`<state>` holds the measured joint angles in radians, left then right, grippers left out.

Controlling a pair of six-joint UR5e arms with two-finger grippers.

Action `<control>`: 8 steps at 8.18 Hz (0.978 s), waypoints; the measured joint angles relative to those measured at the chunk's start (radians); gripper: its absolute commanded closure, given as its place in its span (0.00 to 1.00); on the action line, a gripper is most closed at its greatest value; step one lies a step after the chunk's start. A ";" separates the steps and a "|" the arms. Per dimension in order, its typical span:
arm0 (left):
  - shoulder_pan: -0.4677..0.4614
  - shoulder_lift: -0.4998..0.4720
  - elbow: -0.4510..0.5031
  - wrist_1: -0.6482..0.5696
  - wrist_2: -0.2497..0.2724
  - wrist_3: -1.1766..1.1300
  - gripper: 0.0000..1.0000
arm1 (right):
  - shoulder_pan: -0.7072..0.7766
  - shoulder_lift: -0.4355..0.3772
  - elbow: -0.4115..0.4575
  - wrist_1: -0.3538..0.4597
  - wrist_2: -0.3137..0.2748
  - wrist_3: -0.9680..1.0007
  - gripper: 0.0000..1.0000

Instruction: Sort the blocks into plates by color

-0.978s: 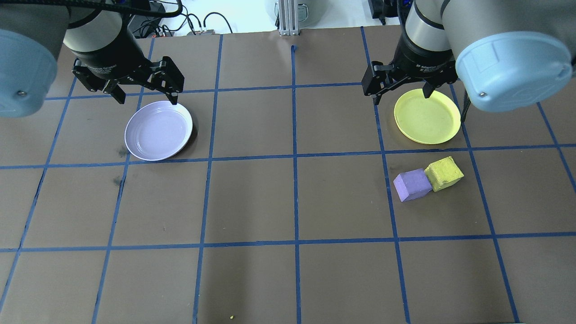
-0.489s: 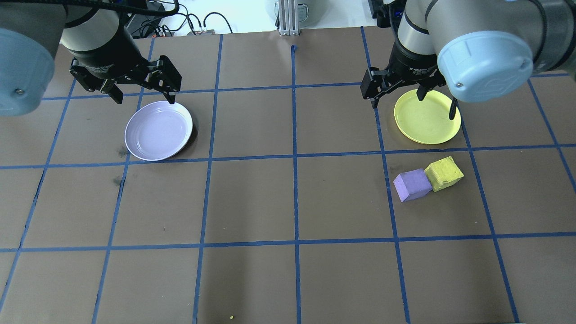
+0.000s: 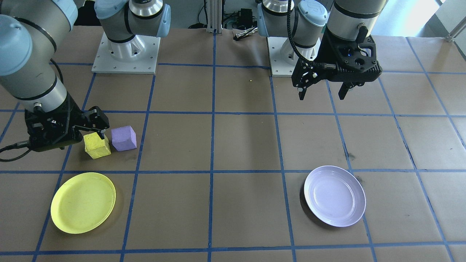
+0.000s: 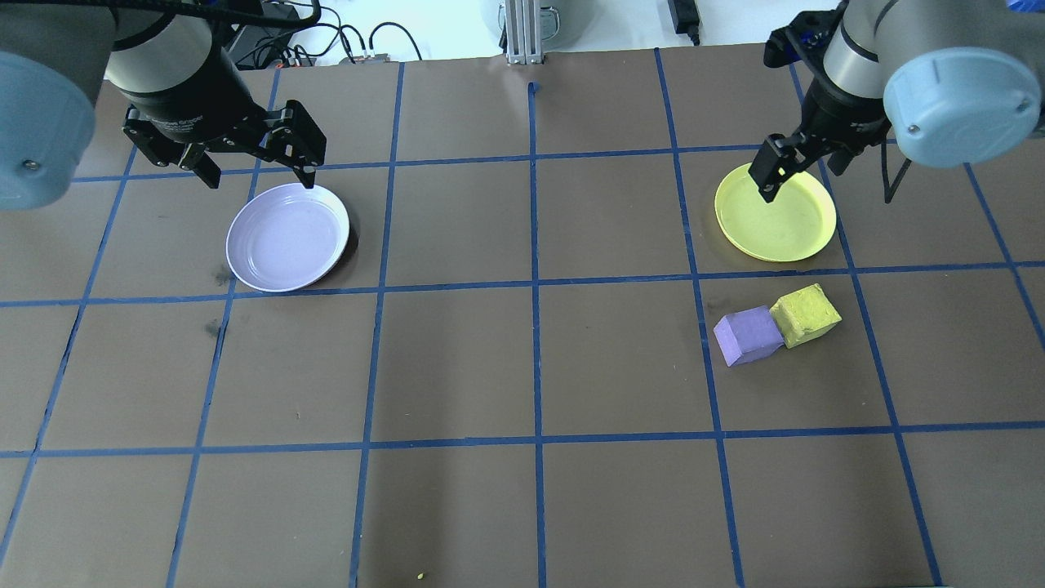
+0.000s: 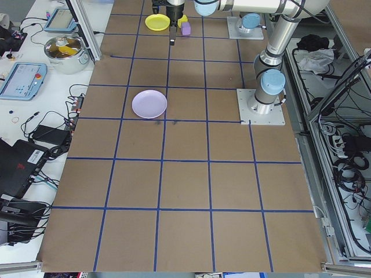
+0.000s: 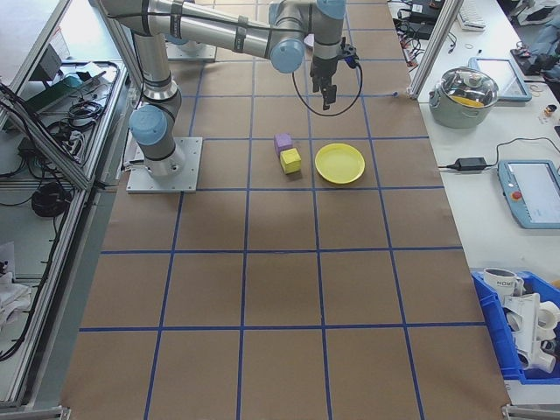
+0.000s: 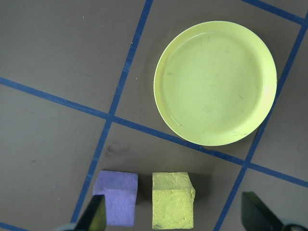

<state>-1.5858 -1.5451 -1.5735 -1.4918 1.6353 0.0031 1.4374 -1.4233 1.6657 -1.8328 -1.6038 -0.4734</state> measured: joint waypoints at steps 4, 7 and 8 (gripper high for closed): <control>0.000 -0.001 -0.002 -0.001 0.000 0.001 0.00 | -0.119 0.004 0.239 -0.181 -0.002 -0.245 0.00; 0.001 -0.001 -0.001 -0.001 0.000 0.001 0.00 | -0.141 0.075 0.329 -0.271 -0.004 -0.281 0.00; 0.001 -0.001 -0.002 0.000 0.000 0.001 0.00 | -0.142 0.093 0.335 -0.273 -0.007 -0.278 0.05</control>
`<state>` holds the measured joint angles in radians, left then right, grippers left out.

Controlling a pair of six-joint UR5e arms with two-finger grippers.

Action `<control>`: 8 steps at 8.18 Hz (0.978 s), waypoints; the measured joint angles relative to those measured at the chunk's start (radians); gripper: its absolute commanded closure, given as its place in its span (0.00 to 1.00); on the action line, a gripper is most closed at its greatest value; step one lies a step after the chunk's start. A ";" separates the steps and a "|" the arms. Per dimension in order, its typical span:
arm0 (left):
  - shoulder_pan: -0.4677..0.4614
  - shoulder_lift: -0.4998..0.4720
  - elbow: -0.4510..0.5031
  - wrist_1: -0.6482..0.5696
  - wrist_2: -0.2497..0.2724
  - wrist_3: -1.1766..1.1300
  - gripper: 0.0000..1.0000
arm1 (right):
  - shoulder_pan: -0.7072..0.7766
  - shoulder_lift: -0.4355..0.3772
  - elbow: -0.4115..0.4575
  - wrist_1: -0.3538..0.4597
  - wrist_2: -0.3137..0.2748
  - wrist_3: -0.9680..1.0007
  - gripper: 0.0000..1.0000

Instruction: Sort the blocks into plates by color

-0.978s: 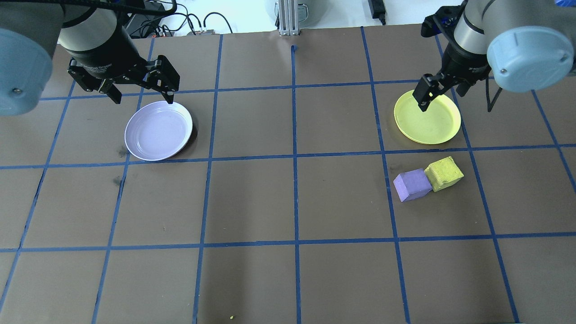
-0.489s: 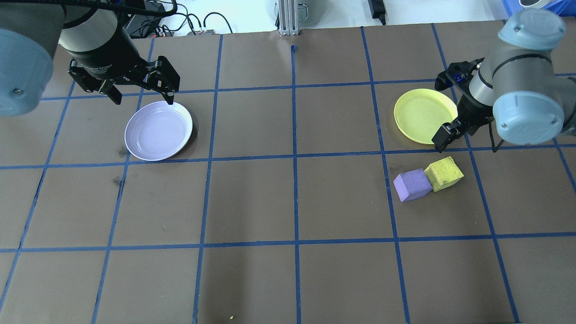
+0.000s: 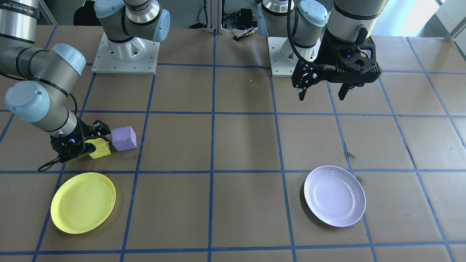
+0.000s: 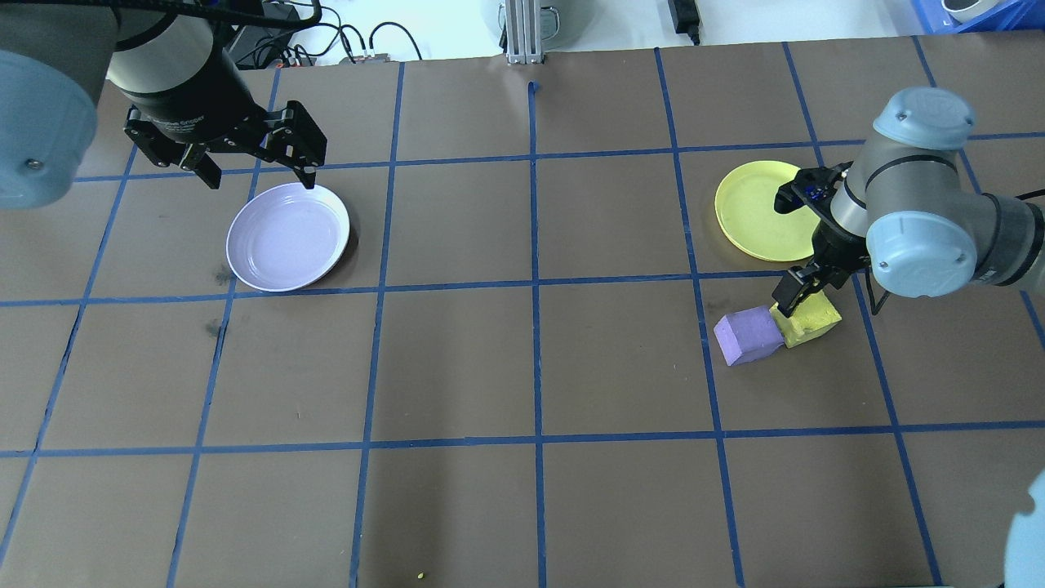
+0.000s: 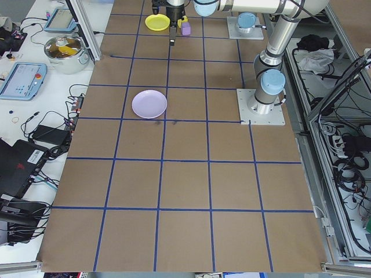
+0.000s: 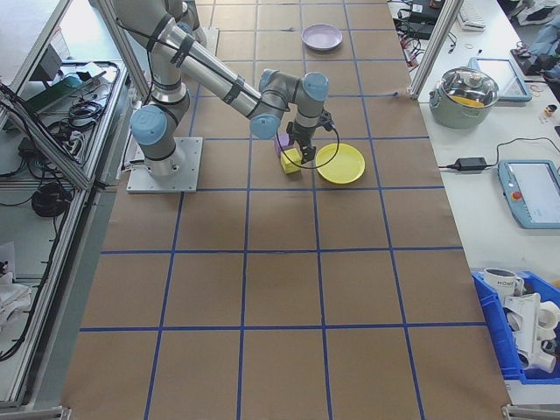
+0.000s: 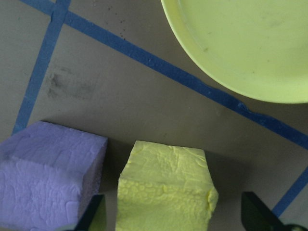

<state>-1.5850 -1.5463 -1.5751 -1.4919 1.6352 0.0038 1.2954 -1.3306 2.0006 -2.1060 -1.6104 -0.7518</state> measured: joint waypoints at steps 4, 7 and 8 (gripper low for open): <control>0.001 0.000 0.001 0.001 -0.001 0.000 0.00 | 0.000 0.037 0.007 -0.006 -0.015 0.026 0.81; 0.002 -0.001 0.001 0.001 -0.001 0.000 0.00 | 0.006 0.032 -0.005 0.013 -0.072 0.106 0.78; 0.002 -0.001 0.002 0.001 -0.001 0.000 0.00 | 0.016 0.024 -0.034 0.033 -0.078 0.138 0.78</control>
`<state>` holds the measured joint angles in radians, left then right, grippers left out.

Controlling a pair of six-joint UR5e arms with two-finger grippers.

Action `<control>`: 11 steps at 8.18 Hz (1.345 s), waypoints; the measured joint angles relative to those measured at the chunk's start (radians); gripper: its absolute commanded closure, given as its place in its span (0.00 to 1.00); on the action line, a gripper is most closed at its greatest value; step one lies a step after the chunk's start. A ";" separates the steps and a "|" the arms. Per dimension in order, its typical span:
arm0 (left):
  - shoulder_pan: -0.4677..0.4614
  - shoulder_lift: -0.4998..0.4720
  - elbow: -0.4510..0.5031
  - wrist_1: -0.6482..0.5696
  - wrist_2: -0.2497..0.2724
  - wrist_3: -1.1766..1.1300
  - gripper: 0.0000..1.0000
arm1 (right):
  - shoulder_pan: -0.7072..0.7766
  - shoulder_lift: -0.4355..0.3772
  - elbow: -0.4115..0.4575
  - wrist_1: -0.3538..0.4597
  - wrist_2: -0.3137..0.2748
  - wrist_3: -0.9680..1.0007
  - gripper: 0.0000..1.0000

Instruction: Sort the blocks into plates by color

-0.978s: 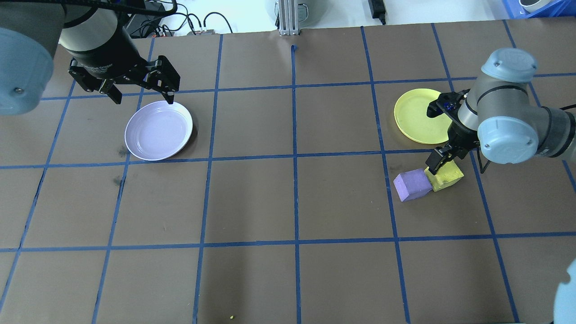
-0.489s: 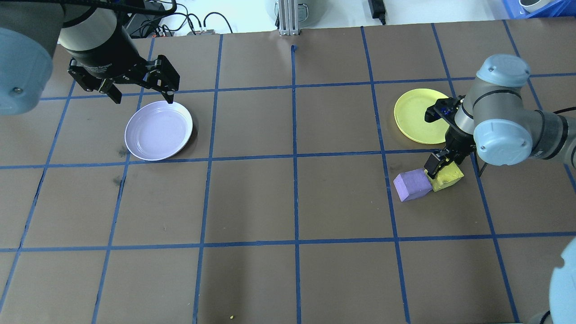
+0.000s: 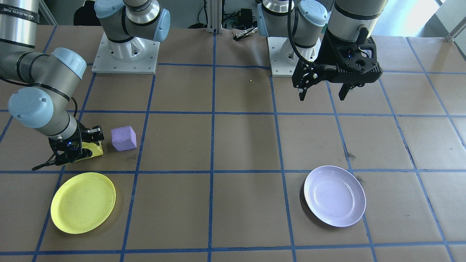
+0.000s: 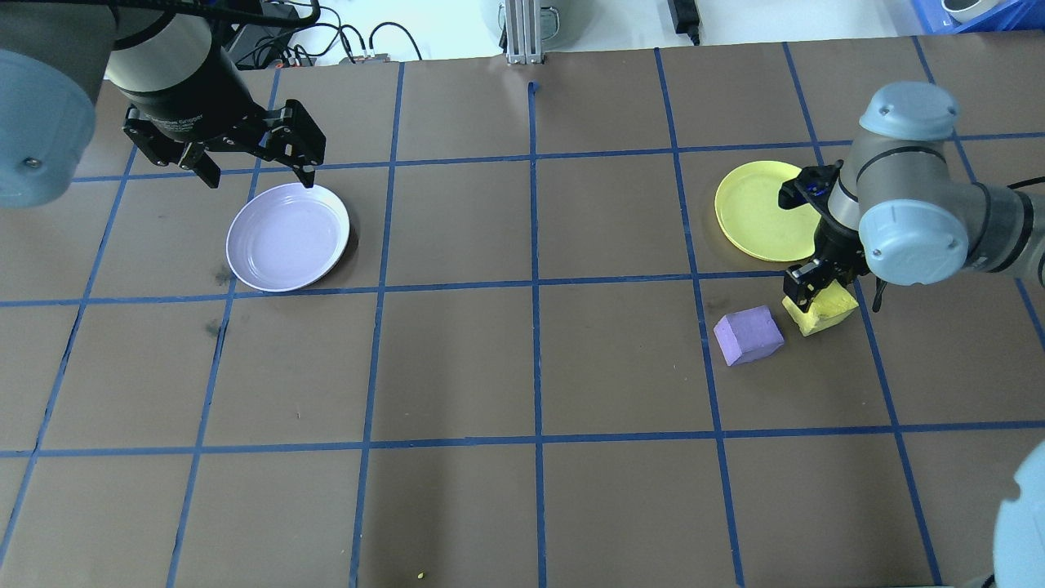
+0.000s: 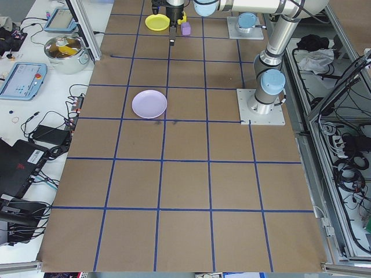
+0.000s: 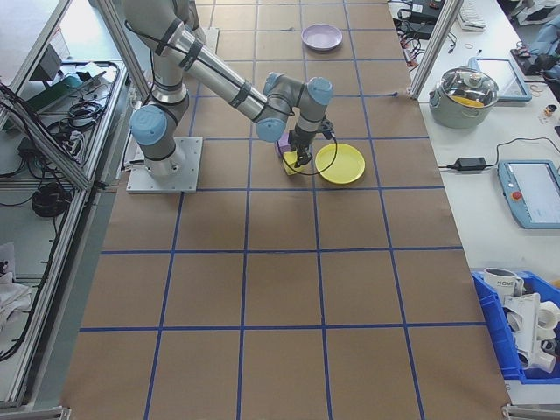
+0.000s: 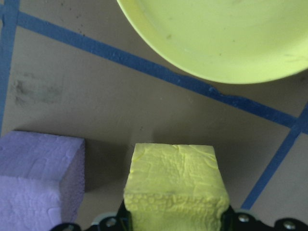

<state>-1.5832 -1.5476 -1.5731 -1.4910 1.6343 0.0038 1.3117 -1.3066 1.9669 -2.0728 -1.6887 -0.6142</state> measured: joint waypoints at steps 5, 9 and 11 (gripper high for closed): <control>0.000 -0.001 0.000 0.000 0.000 0.000 0.00 | 0.105 0.111 -0.304 0.119 0.030 0.159 0.75; 0.000 -0.002 0.001 0.000 -0.001 -0.001 0.00 | 0.107 0.190 -0.352 0.090 0.037 0.165 0.47; 0.000 -0.002 0.001 0.001 -0.001 0.000 0.00 | 0.105 0.195 -0.349 0.084 0.032 0.159 0.44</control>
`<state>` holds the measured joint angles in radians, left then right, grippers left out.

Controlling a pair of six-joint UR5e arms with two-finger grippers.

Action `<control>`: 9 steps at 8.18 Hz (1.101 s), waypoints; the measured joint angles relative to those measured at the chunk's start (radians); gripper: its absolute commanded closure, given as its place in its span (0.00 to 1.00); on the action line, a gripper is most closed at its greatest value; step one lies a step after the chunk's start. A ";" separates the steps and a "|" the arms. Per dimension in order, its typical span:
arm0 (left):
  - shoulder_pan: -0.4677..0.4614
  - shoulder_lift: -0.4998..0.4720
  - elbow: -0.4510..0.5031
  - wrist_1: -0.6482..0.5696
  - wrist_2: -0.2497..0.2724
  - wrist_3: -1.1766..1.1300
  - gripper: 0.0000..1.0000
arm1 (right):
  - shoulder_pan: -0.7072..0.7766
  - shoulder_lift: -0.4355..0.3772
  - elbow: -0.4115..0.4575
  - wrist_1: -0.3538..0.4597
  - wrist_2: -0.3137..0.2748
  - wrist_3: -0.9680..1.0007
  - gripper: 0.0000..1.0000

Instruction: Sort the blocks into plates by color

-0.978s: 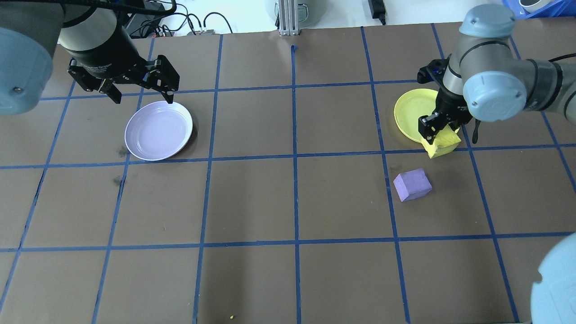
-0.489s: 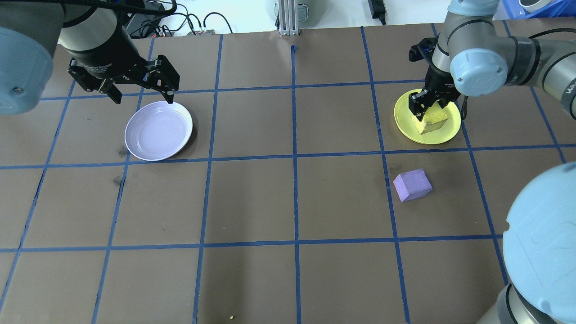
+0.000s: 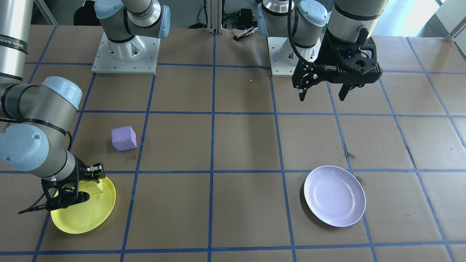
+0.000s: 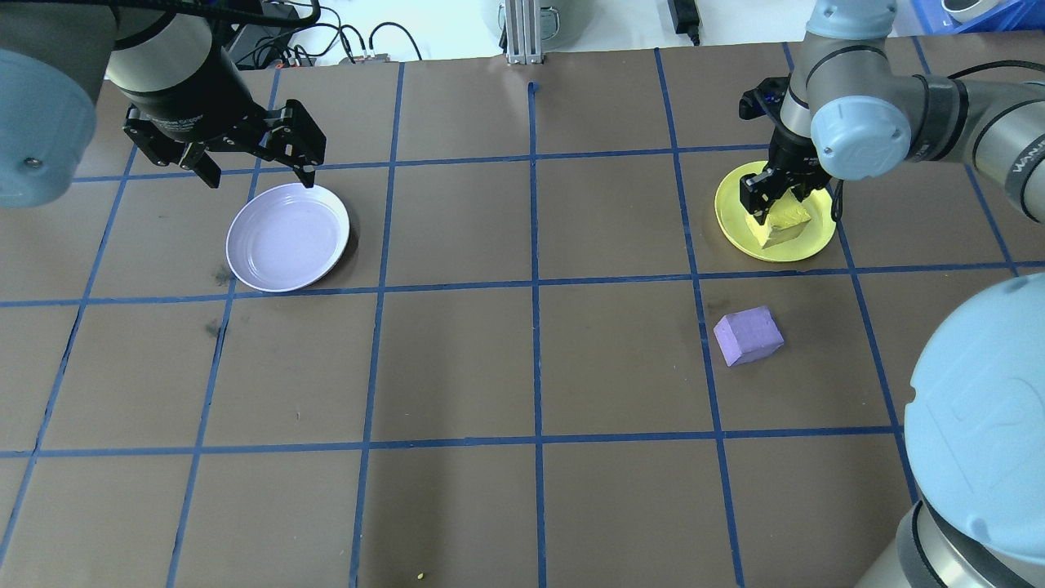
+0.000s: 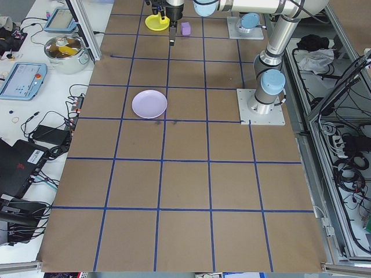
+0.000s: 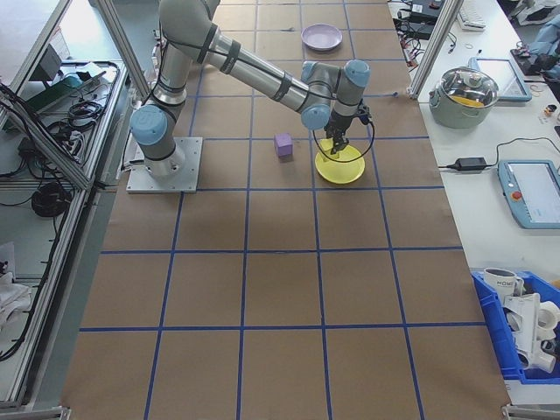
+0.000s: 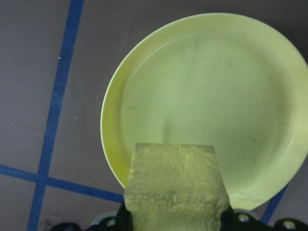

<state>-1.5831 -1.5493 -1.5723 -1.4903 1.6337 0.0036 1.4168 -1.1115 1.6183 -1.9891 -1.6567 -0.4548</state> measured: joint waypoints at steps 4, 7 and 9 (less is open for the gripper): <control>0.000 -0.001 0.000 0.000 0.000 0.000 0.00 | -0.002 0.000 0.000 -0.009 0.007 -0.007 0.00; 0.000 -0.004 0.004 0.001 0.000 0.000 0.00 | -0.002 -0.013 0.001 0.007 0.001 0.003 0.00; 0.000 -0.004 0.004 0.001 0.000 0.001 0.00 | 0.000 -0.057 0.023 0.069 0.026 0.007 0.00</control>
<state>-1.5830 -1.5528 -1.5680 -1.4896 1.6337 0.0045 1.4163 -1.1689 1.6409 -1.9200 -1.6306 -0.4476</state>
